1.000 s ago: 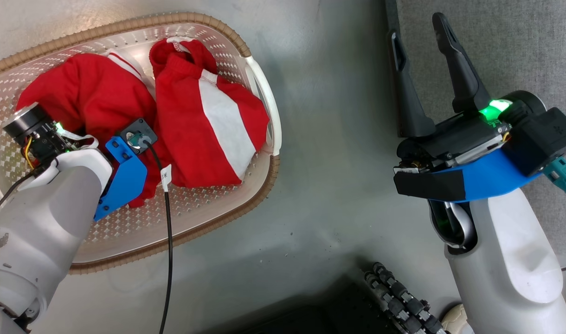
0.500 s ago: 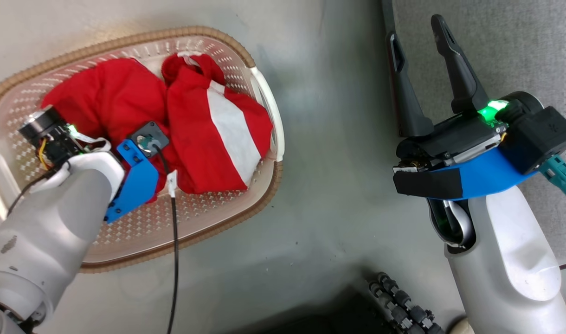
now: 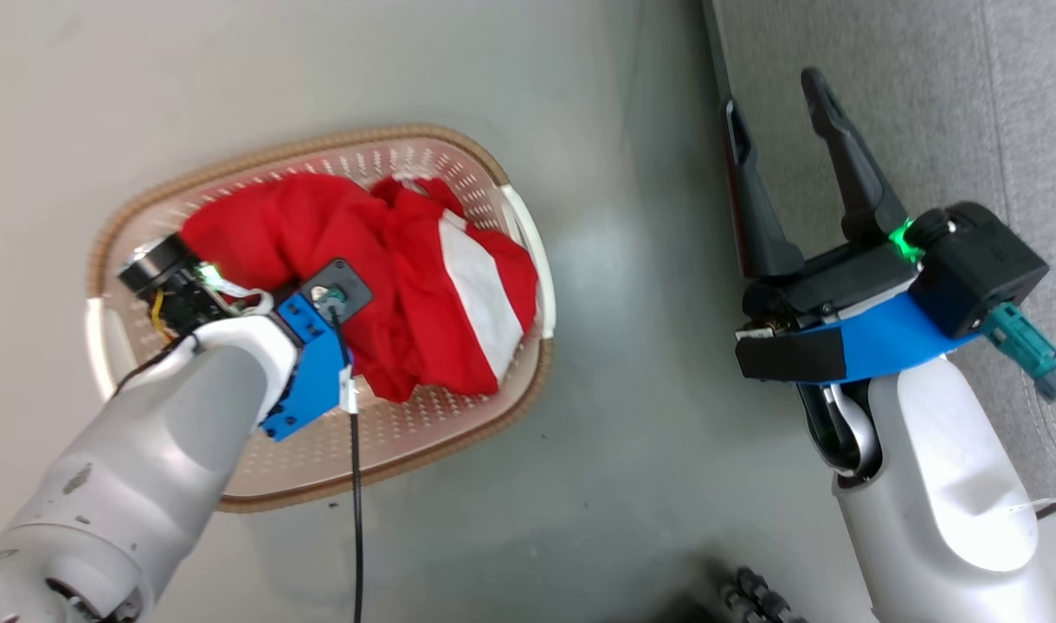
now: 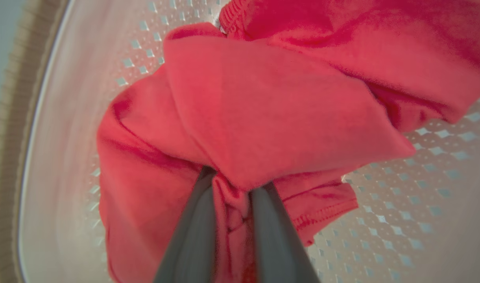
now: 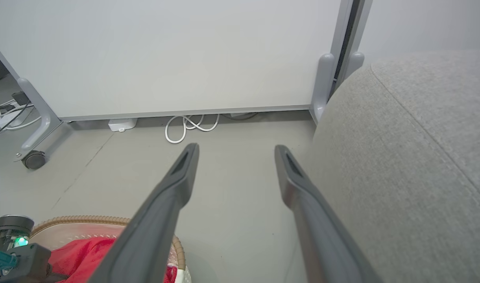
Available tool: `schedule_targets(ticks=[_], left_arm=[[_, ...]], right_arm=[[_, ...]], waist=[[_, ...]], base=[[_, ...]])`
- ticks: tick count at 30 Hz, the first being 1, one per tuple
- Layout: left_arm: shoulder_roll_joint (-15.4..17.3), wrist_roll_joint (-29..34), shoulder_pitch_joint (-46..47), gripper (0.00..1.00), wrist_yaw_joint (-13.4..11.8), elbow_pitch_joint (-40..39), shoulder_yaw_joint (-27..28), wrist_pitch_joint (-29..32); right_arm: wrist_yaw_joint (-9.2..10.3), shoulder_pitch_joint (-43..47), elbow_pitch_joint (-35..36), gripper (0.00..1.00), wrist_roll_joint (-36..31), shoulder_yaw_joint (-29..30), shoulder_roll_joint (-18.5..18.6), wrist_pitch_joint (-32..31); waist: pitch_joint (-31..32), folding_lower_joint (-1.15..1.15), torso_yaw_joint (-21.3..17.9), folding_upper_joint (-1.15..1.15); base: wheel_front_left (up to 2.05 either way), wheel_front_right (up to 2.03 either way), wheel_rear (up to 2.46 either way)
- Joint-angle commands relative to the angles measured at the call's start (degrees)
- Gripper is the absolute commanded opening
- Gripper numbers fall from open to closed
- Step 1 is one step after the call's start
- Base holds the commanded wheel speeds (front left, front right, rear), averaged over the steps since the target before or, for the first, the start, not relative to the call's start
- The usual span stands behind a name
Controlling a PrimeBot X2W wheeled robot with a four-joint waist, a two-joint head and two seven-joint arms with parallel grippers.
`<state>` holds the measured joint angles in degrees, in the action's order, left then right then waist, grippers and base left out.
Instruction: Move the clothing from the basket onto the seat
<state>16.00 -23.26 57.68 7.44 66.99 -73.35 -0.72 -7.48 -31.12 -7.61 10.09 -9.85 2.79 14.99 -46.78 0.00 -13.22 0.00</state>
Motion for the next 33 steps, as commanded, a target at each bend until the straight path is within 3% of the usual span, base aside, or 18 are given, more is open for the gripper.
schedule_targets(ticks=[1,20,33], left_arm=[[-0.4,-0.3,-0.2,0.00,0.1,0.1,-0.2,-0.7],[-6.6,-10.8,-2.8,0.00,0.1,0.4,0.5,-12.3],[-8.0,-15.6,-4.4,0.00,0.1,-4.2,5.0,-14.5]], right_arm=[[-0.03,0.8,-0.2,1.00,-0.3,0.3,0.2,0.3],[-0.03,9.1,-5.0,1.00,-4.2,2.2,0.2,0.3],[-0.03,16.7,-7.1,1.00,-5.7,4.1,0.2,0.3]], waist=[[2.4,0.00,1.7,0.00],[21.8,0.00,7.9,0.00],[33.3,0.00,10.0,0.00]], base=[[0.00,0.00,0.00],[0.00,0.00,0.00],[0.00,0.00,0.00]])
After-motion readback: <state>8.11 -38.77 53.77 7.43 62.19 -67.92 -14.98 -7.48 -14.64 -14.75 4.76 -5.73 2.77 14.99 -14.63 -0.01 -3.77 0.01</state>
